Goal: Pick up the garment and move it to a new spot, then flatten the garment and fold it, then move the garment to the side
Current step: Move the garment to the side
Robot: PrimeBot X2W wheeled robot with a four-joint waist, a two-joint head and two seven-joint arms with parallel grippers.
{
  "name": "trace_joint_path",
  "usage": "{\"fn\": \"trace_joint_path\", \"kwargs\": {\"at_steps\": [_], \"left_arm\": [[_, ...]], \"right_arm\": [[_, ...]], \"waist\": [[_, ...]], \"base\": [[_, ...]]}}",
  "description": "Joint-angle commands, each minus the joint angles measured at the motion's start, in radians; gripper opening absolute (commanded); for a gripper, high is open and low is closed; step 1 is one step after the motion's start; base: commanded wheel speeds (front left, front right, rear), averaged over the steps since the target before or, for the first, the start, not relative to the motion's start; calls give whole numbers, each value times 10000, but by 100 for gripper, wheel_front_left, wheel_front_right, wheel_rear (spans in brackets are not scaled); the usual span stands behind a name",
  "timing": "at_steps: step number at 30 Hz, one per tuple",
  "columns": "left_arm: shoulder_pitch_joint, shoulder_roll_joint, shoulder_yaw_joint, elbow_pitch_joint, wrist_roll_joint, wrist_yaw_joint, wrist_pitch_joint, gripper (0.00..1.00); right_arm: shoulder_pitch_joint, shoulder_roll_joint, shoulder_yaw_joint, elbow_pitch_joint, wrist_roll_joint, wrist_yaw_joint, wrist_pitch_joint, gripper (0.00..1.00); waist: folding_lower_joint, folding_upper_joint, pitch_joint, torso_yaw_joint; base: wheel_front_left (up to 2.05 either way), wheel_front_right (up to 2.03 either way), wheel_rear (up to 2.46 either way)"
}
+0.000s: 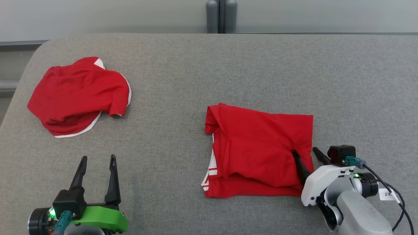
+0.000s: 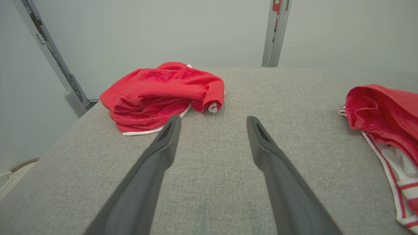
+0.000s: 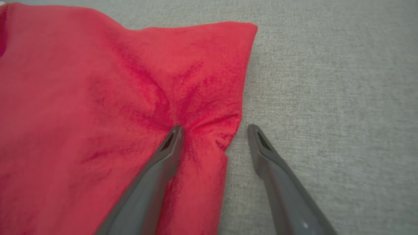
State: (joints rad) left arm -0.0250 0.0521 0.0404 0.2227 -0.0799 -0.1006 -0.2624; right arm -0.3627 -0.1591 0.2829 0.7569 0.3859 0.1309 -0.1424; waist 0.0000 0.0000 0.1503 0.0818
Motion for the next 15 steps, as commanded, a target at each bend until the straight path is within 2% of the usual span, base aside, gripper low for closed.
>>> {"fn": "trace_joint_path", "kwargs": {"at_steps": [1, 2, 3, 4, 11, 15], "left_arm": [[-196, 3, 13, -9, -89, 28, -32, 100], [-238, 1, -7, 4, -84, 28, -32, 100], [-282, 0, -33, 11, -84, 25, -32, 100], [-330, 0, -61, 19, -91, 20, -32, 100], [-458, -8, -218, -51, -174, 99, -32, 100], [-703, -8, -259, -129, -177, 92, -32, 100]], "right_arm": [[27, 112, 190, 264, 219, -2, 170, 85], [-21, 118, 293, 373, 331, -1, 194, 38], [-69, 110, 360, 444, 416, -2, 185, 23], [-130, 109, 446, 493, 543, -2, 153, 0], [-1082, -449, 948, 393, 963, -21, 14, 0], [-1940, -1199, 1275, 196, 1152, -19, 197, 0]], "waist": [[0, 0, 108, -42], [0, 0, 137, -49], [0, 0, 160, -52], [0, 0, 180, -54], [0, 0, 431, -142], [0, 0, 851, -183]], "base": [[0, 0, 0], [0, 0, 0], [0, 0, 0], [0, 0, 0], [0, 0, 0], [0, 0, 0]]}}
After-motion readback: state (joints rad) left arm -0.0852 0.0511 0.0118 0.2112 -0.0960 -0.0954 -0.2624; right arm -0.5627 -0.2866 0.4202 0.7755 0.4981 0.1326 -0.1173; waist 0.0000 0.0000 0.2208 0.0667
